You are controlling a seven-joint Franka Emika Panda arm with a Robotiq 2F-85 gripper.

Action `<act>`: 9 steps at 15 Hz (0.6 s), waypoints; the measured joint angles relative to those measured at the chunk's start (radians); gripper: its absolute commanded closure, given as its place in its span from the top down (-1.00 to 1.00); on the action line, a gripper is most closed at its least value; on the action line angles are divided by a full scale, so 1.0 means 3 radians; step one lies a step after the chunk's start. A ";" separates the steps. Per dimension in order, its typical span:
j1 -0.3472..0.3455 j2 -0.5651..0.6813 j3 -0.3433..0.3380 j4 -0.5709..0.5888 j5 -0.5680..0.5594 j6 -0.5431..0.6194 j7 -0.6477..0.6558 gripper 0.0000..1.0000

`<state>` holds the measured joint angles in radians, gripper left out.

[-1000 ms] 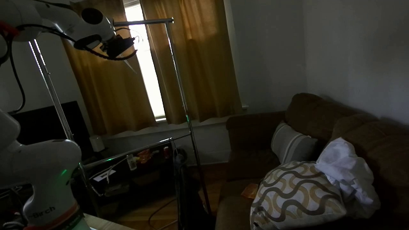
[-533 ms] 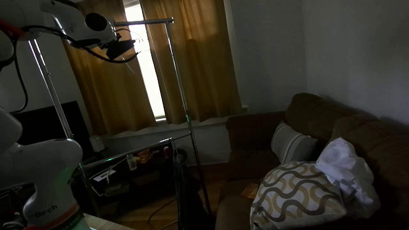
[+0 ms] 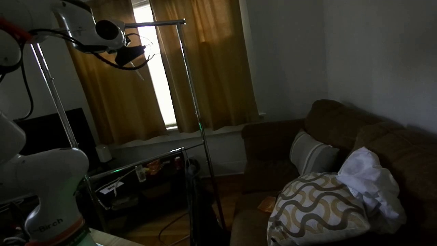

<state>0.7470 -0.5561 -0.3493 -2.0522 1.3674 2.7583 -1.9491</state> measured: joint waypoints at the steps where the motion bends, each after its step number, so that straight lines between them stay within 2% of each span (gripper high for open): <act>1: 0.0000 0.0000 0.0000 0.0000 0.0001 0.0000 -0.0001 -0.89; 2: 0.0000 0.0000 0.0000 0.0000 0.0001 0.0000 -0.0001 -0.97; 6: -0.0006 0.0008 0.0001 0.0000 -0.0039 0.0000 0.0005 -0.97; 9: -0.0057 0.0009 0.0037 -0.0015 -0.0294 -0.0013 0.0127 -0.97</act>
<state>0.7298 -0.5534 -0.3383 -2.0567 1.2791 2.7544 -1.9111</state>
